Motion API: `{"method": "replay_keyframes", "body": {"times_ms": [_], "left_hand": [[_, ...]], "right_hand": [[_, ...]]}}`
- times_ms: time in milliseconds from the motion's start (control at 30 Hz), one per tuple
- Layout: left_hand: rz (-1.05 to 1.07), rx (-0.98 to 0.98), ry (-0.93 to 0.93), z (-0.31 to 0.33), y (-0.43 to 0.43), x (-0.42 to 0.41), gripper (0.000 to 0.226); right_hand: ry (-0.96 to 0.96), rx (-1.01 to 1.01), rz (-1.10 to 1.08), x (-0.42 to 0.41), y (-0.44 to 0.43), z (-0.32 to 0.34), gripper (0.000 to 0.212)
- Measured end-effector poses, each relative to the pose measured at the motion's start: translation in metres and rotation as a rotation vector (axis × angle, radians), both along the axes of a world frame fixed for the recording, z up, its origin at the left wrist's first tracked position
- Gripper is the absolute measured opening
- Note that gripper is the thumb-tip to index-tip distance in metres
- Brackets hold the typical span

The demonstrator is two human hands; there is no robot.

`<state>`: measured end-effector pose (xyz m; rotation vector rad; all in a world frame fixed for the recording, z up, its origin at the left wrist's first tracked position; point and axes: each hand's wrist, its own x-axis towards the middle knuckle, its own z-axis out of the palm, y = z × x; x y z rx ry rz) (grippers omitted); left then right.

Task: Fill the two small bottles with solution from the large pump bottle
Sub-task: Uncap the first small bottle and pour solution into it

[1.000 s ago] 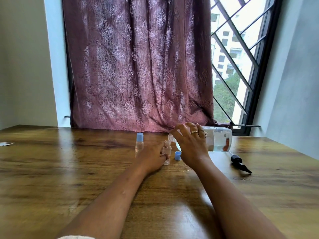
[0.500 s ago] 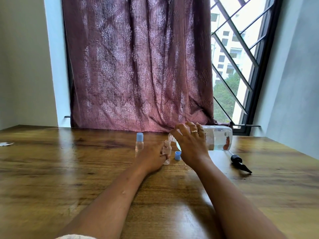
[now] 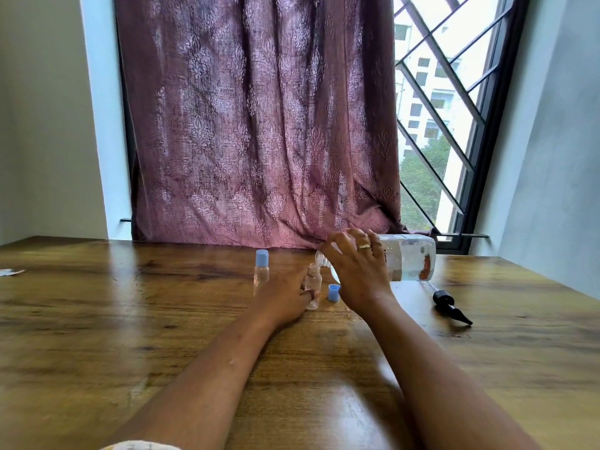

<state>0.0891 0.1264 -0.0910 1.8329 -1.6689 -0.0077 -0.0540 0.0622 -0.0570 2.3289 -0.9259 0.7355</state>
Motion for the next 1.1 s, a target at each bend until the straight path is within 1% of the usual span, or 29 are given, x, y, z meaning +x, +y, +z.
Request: {"method": "replay_keyframes", "body": {"times_ms": [167,367,467,1100], "left_hand": [[-0.002,0.005,0.004,0.0004,0.0009,-0.0004,0.043],[-0.005,-0.006,-0.001,0.0007,0.0008,-0.0015,0.038],[-0.004,0.006,0.005,0.0004,0.0011,-0.0013,0.041],[-0.012,0.017,0.016,0.0007,0.0006,-0.0008,0.045]], "right_hand": [[-0.006,-0.009,0.001,0.0002,0.0005,-0.0002,0.076],[0.001,-0.014,-0.004,0.0001,0.0012,0.0004,0.076],[0.001,-0.014,-0.004,0.0000,0.0015,0.0008,0.076],[-0.003,-0.024,0.005,-0.0006,0.0017,0.0013,0.073]]}}
